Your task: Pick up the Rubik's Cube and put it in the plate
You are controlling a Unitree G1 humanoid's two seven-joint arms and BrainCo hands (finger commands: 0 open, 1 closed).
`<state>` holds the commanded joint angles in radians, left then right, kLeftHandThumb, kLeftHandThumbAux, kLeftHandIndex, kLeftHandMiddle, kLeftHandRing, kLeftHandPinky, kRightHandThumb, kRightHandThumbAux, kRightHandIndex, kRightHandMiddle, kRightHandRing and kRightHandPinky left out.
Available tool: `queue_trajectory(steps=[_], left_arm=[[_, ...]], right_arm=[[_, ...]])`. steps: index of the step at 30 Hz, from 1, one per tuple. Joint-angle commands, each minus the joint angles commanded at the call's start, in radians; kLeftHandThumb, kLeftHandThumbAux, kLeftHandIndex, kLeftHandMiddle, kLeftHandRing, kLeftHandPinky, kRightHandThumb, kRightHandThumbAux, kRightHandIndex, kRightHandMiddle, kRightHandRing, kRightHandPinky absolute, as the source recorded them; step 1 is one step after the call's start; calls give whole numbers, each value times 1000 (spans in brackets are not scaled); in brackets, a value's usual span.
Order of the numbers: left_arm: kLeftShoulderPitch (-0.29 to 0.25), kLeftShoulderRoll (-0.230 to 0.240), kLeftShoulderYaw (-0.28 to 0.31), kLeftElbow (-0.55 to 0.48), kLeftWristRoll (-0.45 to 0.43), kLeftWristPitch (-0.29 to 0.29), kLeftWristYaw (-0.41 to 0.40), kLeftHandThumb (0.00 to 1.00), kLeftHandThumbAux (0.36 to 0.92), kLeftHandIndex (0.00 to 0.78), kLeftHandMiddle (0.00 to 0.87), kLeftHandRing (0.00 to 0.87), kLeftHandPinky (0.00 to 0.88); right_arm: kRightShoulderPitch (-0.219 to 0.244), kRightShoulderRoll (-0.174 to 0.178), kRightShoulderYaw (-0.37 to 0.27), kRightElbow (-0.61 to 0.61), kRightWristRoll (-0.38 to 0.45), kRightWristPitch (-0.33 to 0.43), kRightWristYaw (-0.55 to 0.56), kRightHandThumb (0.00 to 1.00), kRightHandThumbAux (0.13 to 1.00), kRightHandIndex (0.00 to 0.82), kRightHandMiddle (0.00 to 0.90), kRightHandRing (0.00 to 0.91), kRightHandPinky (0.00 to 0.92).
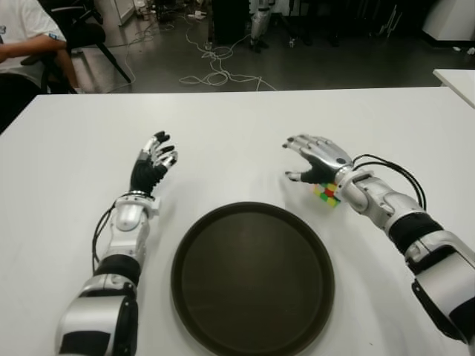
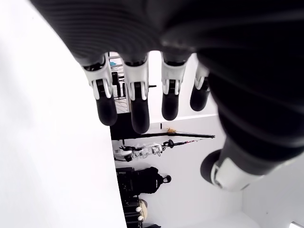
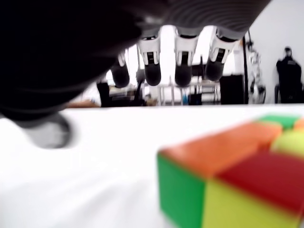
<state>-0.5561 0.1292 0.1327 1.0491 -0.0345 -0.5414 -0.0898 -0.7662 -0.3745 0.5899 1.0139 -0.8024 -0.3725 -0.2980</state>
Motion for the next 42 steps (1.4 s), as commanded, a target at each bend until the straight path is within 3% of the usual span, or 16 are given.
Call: queue_trajectory(steps=[10, 22, 30, 36, 42], left_arm=[[-2, -4, 10, 5, -15, 4, -10, 345, 677, 59, 134, 143, 164], [-4, 0, 7, 9, -13, 8, -11, 343, 670, 59, 133, 144, 161], [-7, 2, 11, 12, -17, 17, -13, 364, 665, 62, 136, 147, 177], [-5, 5, 9, 8, -14, 14, -13, 376, 673, 60, 140, 150, 181], [-7, 4, 13, 12, -19, 15, -17, 386, 684, 61, 140, 150, 182]], right_arm=[[-5, -22, -9, -11, -2, 29, -40, 125, 203, 0, 0, 0, 0], [22, -111, -71, -143, 24, 59, 37, 154, 163, 0, 0, 0, 0], [119, -196, -156, -410, 74, 186, 258, 171, 141, 0, 0, 0, 0], [209, -226, -204, -570, 68, 284, 327, 116, 140, 0, 0, 0, 7], [250, -230, -222, -609, 60, 304, 329, 102, 161, 0, 0, 0, 22]])
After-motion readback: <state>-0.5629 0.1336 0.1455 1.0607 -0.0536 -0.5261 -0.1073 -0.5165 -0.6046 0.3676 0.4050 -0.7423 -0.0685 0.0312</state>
